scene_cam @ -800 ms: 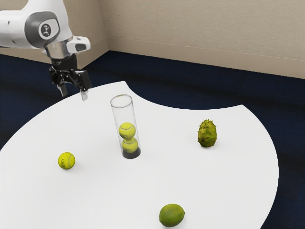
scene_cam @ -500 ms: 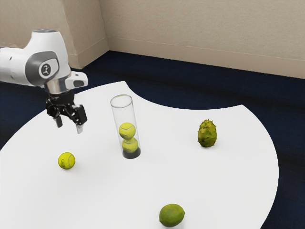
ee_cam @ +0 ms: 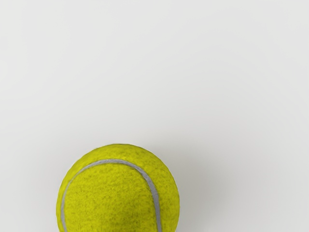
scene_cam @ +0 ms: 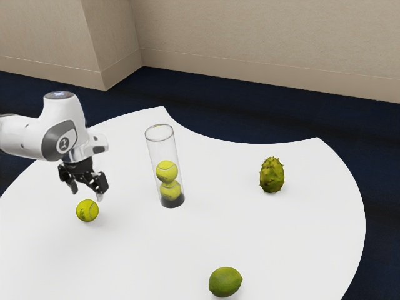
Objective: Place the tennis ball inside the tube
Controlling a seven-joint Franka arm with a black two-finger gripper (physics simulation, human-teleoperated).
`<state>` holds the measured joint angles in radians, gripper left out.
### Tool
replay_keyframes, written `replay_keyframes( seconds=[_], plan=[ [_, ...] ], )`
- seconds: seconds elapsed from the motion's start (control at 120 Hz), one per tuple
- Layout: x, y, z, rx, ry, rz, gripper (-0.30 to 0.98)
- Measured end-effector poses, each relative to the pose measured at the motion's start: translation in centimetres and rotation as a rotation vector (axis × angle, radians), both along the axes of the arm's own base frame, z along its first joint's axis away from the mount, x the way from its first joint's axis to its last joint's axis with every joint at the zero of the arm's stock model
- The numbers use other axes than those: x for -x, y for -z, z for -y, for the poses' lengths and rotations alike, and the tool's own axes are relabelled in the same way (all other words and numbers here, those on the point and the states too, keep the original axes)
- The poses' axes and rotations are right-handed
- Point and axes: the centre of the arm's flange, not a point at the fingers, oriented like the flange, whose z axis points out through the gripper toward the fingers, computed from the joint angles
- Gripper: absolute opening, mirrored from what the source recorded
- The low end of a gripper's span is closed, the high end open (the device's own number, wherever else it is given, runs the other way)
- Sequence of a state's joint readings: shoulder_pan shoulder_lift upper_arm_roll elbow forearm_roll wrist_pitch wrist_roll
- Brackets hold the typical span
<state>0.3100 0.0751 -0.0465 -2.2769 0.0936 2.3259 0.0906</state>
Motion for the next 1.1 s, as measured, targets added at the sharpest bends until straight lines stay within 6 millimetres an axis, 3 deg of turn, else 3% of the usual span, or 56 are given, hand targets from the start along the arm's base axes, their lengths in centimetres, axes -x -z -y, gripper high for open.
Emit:
replay_keyframes(
  seconds=[0.133, 0.342, 0.483, 0.6, 0.9, 1.05, 1.1],
  plan=[
    [0.9, 2.4, -2.4, 0.01, -0.048, -0.022, 0.69],
    [0.6, 5.3, -2.3, 0.026, -0.049, -0.049, 0.69],
    [0.2, 6.2, -2.4, 0.031, -0.051, -0.053, 0.68],
    [0.1, 6.7, -2.4, 0.033, -0.052, -0.055, 0.6],
    [-0.1, 7.1, -2.5, 0.031, -0.055, -0.05, 0.42],
    [-0.2, 5.4, -2.6, 0.017, -0.06, -0.026, 0.32],
    [-0.2, 4.0, -2.5, 0.011, -0.065, -0.009, 0.28]
  ],
)
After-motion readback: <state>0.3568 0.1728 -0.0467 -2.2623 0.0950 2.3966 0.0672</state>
